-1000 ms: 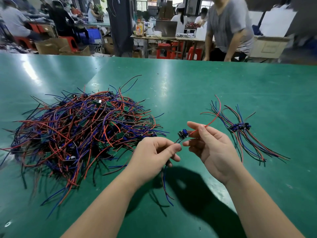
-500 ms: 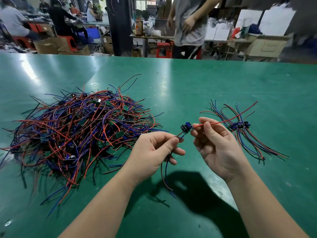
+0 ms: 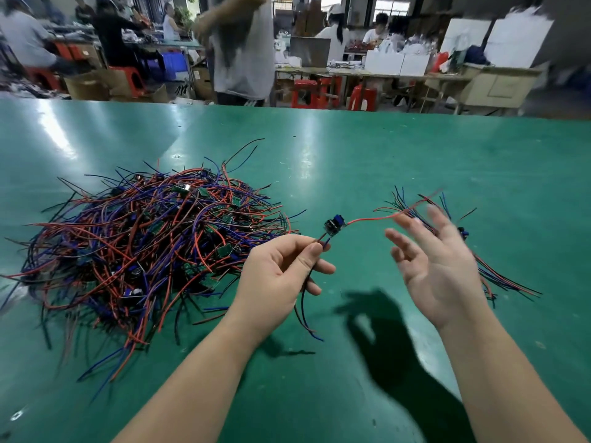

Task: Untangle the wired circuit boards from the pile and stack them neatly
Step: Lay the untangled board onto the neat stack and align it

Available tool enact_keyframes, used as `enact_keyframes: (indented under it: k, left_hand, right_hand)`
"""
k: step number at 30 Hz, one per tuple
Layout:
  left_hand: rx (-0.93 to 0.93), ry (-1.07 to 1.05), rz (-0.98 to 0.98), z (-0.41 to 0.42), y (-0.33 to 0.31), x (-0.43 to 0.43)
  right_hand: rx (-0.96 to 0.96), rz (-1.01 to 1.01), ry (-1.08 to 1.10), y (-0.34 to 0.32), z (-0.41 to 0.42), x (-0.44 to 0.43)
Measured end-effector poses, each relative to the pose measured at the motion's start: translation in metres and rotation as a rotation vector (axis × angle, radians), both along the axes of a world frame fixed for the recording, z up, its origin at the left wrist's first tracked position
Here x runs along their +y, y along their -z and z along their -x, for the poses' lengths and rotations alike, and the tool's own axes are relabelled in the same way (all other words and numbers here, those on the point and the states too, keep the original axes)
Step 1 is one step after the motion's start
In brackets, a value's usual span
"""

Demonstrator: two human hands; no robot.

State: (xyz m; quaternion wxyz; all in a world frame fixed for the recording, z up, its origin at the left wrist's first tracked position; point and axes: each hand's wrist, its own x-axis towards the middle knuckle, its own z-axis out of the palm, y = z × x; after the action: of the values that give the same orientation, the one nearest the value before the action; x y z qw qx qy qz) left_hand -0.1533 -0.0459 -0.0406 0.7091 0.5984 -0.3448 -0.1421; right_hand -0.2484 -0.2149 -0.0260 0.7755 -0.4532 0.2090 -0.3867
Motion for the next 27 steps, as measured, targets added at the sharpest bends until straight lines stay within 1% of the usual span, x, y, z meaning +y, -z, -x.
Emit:
enact_keyframes:
  k: [1, 2, 3, 4, 5, 6, 7, 9, 12, 14, 16, 19, 21, 24, 27]
  left_hand:
    - [-0.010, -0.023, -0.005, -0.001, 0.000, 0.000]
    - [-0.017, -0.038, -0.009, -0.002, 0.000, 0.000]
    - [-0.020, -0.044, -0.013, -0.003, -0.001, 0.001]
    - [-0.023, -0.042, -0.016, -0.003, -0.001, 0.001]
    - [-0.024, -0.035, -0.020, -0.003, -0.001, 0.001]
    - [-0.024, -0.024, -0.024, -0.002, -0.002, 0.000]
    - [-0.021, -0.011, -0.029, -0.001, -0.001, 0.000]
    - [-0.010, 0.016, -0.040, 0.000, 0.000, -0.002]
    - [-0.003, 0.036, -0.039, 0.000, 0.001, -0.003]
    - [0.001, 0.036, -0.029, -0.001, 0.001, -0.002]
    - [0.006, 0.037, -0.027, -0.002, 0.001, -0.001]
    - [0.005, 0.067, -0.044, -0.004, 0.001, -0.001]
    - [-0.016, 0.097, -0.083, -0.004, 0.003, -0.001]
    - [-0.094, 0.086, -0.158, 0.000, 0.010, -0.003]
    - [-0.148, 0.058, -0.217, 0.007, 0.017, -0.006]
  right_hand:
    - [0.103, 0.118, 0.139, 0.001, 0.003, -0.004]
    - [0.216, 0.309, 0.285, 0.003, 0.006, -0.007]
    - [0.308, 0.562, 0.405, 0.005, 0.010, -0.010]
    - [0.360, 0.832, 0.464, 0.007, 0.013, -0.013]
    - [0.379, 1.055, 0.452, 0.009, 0.015, -0.014]
    - [0.381, 1.189, 0.377, 0.010, 0.015, -0.015]
    - [0.376, 1.228, 0.260, 0.009, 0.013, -0.012]
    - [0.357, 1.227, 0.076, 0.008, 0.010, -0.006]
    - [0.422, 1.231, 0.039, 0.009, 0.007, 0.002]
    - [0.462, 1.169, 0.028, 0.007, 0.008, 0.001]
    - [0.430, 1.045, -0.021, 0.004, 0.010, -0.001]
    - [0.266, 0.752, -0.159, -0.002, 0.013, -0.001]
    - [0.192, 0.642, -0.251, -0.005, 0.016, -0.001]
    - [0.190, 0.520, -0.299, -0.004, 0.013, 0.008]
    - [0.265, 0.337, -0.203, 0.005, 0.001, 0.020]
